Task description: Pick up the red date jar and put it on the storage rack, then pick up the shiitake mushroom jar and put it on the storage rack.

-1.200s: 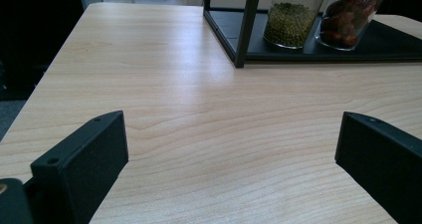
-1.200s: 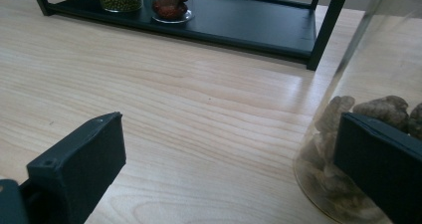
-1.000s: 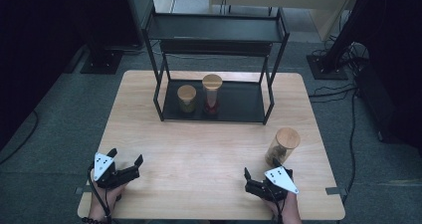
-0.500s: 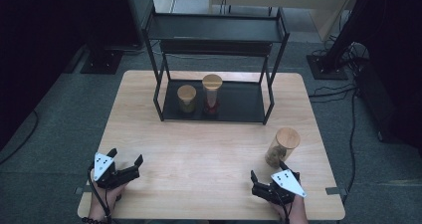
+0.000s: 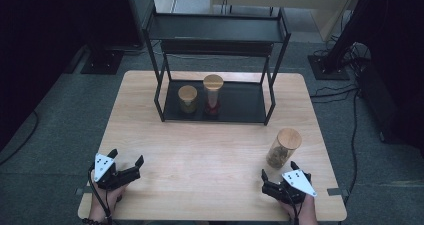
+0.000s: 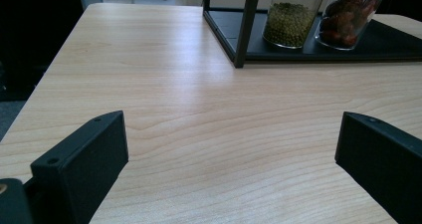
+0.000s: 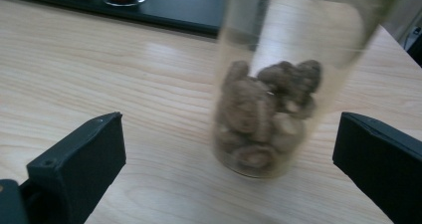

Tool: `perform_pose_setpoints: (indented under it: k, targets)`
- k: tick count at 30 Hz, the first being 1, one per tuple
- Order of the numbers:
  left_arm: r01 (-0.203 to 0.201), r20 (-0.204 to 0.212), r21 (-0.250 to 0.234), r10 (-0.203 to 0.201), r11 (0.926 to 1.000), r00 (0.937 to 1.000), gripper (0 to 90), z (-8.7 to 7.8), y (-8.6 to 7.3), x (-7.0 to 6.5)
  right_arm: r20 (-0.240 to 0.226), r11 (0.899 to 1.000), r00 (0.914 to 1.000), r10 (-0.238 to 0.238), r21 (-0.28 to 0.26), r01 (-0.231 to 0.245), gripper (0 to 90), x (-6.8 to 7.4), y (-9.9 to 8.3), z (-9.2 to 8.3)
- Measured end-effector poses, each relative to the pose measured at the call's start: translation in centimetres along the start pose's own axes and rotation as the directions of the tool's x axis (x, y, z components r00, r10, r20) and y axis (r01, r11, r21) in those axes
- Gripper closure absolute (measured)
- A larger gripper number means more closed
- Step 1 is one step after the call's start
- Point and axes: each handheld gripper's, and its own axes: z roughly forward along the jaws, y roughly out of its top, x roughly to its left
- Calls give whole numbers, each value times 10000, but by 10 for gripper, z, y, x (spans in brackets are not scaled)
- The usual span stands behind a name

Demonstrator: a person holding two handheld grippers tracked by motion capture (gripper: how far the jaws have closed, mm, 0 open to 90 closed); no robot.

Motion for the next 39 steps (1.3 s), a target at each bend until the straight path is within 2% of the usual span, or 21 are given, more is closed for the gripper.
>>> perform_pose_setpoints:
  k: [8, 12, 20, 29, 31, 34, 39]
  targets:
    - [-27, -1, 32, 27, 10000, 10000, 4, 0, 0, 0, 301, 9999, 9995, 94, 87, -96, 0, -22, -3, -4]
    - [-60, -15, 39, 60, 10000, 10000, 4, 0, 0, 0, 361, 9998, 9992, 181, 86, -184, 0, -29, -4, -5]
    - [-6, 4, 16, 6, 10000, 10000, 4, 0, 0, 0, 220, 9997, 9998, -15, 236, 9, 0, -28, -4, -4]
    - [5, 4, 44, -5, 10000, 10000, 4, 0, 0, 0, 72, 9994, 9997, 225, 245, -227, 0, -31, -4, -4]
    - [-37, -3, 56, 37, 10000, 10000, 4, 0, 0, 0, 39, 9991, 9998, 202, 379, -203, 0, -31, -3, -3]
    - [-22, -17, 59, 22, 10000, 10000, 4, 0, 0, 0, 39, 9981, 10000, -68, 610, 65, 5, -30, -2, -1]
    - [31, 6, 57, -31, 10000, 10000, 4, 0, 0, 0, -233, 9919, 9985, -487, 1160, 511, 44, -28, 0, 6]
